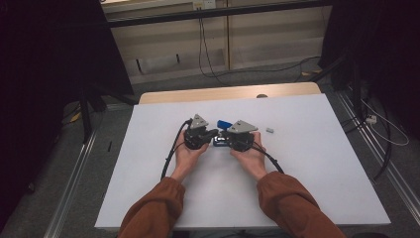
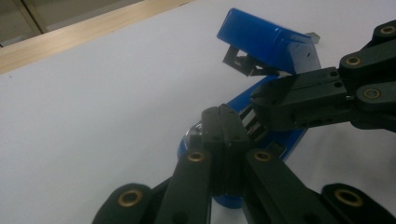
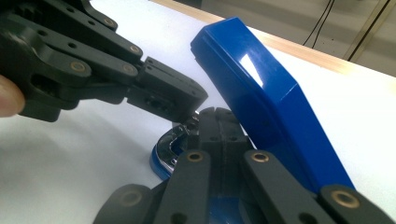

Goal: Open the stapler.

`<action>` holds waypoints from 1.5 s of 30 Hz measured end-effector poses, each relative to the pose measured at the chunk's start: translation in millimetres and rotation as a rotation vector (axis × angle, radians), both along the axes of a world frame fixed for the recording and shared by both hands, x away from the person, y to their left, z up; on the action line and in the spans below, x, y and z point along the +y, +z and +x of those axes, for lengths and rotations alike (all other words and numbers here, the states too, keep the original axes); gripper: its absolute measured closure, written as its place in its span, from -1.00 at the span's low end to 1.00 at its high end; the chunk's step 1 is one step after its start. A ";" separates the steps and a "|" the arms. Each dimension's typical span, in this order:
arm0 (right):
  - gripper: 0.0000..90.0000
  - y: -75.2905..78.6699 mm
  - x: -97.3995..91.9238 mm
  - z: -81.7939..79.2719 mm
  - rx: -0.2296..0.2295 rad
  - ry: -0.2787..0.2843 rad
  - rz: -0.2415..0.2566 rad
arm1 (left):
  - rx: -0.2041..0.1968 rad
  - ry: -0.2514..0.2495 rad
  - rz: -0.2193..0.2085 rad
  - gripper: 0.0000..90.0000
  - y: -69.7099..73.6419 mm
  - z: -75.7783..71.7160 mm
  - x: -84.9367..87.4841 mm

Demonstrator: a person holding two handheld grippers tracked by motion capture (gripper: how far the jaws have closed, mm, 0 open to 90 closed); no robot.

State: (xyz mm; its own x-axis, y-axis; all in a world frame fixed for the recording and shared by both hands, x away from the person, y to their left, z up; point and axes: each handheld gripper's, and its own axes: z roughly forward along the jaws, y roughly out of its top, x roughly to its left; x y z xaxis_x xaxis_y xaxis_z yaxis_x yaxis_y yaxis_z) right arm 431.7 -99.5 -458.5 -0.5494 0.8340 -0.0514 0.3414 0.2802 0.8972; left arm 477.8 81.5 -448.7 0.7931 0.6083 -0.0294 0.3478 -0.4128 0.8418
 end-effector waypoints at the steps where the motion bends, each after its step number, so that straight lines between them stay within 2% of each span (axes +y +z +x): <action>1: 1.00 0.0 0.3 0.0 -0.003 -0.001 -0.002 | 0.003 -0.001 -0.004 1.00 -0.2 0.4 0.4; 11: 1.00 0.5 3.1 0.0 -0.018 -0.012 0.008 | -0.006 -0.006 -0.005 1.00 -0.9 0.1 0.8; 14: 1.00 0.5 3.1 0.1 -0.013 -0.020 0.025 | -0.006 -0.004 -0.003 1.00 -0.8 -0.2 0.5; 20: 1.00 1.9 3.9 0.2 -0.032 -0.025 0.015 | -0.002 -0.002 -0.007 1.00 -1.0 -0.1 1.0; 22: 1.00 3.5 3.4 0.6 -0.032 -0.028 0.023 | 0.011 -0.003 -0.026 1.00 -1.9 1.0 2.1; 26: 1.00 3.8 4.8 0.4 -0.039 -0.031 0.017 | 0.000 -0.002 -0.015 1.00 -1.6 0.0 1.5; 38: 1.00 8.3 12.7 5.6 -0.057 -0.038 -0.007 | 0.003 0.006 -0.025 1.00 -2.3 -0.2 2.0; 45: 1.00 9.5 12.6 6.6 -0.058 -0.045 0.000 | -0.001 0.006 -0.022 1.00 -2.2 -0.5 2.0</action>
